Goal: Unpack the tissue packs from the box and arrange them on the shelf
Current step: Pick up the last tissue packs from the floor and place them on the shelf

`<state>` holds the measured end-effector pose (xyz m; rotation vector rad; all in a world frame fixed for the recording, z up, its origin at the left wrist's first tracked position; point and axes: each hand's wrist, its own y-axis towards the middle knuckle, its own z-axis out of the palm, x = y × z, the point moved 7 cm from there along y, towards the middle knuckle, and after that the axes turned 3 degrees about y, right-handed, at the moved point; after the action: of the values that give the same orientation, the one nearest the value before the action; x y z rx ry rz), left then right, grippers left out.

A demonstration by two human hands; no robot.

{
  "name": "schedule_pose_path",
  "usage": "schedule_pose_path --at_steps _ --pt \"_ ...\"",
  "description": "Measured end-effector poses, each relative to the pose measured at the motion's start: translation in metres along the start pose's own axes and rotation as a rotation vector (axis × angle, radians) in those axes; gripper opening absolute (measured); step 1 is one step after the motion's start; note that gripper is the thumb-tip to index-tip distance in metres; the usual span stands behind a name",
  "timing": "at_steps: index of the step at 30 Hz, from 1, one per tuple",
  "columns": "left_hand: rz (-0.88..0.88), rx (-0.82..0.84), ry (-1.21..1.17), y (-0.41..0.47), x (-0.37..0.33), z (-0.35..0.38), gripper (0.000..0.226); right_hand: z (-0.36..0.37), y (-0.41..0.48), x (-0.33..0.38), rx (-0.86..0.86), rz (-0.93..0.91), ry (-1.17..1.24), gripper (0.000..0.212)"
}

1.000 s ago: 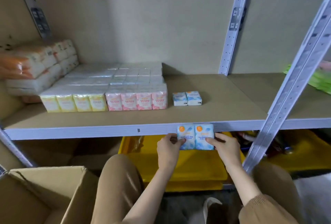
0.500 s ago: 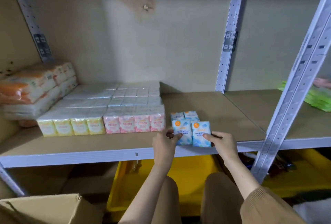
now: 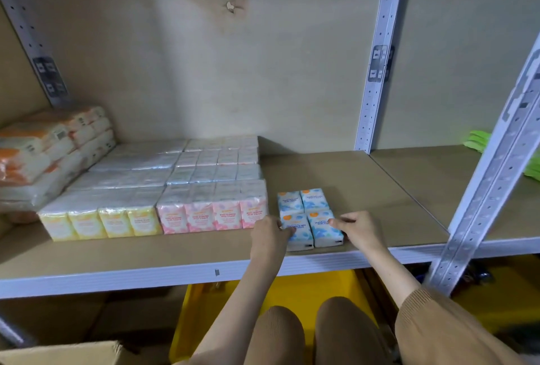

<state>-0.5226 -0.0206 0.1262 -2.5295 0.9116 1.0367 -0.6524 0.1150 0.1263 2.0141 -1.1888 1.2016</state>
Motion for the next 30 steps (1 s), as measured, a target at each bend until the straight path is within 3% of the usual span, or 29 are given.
schedule_pose_path --at_steps 3,6,9,17,30 --pt "0.147 -0.031 0.123 -0.003 -0.010 -0.006 0.041 -0.005 -0.005 0.019 0.022 -0.173 -0.146 0.040" --pt "0.328 0.091 0.228 -0.007 -0.022 0.002 0.047 0.007 -0.008 0.023 0.239 -0.278 -0.398 0.048" --pt "0.395 0.181 0.330 -0.008 -0.023 0.013 0.047 0.017 -0.009 0.018 0.312 -0.339 -0.633 0.050" --pt "0.427 0.159 0.332 -0.001 -0.021 0.017 0.043 0.022 -0.002 0.022 0.228 -0.397 -0.667 0.040" --pt "0.415 0.128 0.347 0.003 -0.021 0.020 0.043 0.028 0.006 0.016 0.241 -0.402 -0.668 0.038"
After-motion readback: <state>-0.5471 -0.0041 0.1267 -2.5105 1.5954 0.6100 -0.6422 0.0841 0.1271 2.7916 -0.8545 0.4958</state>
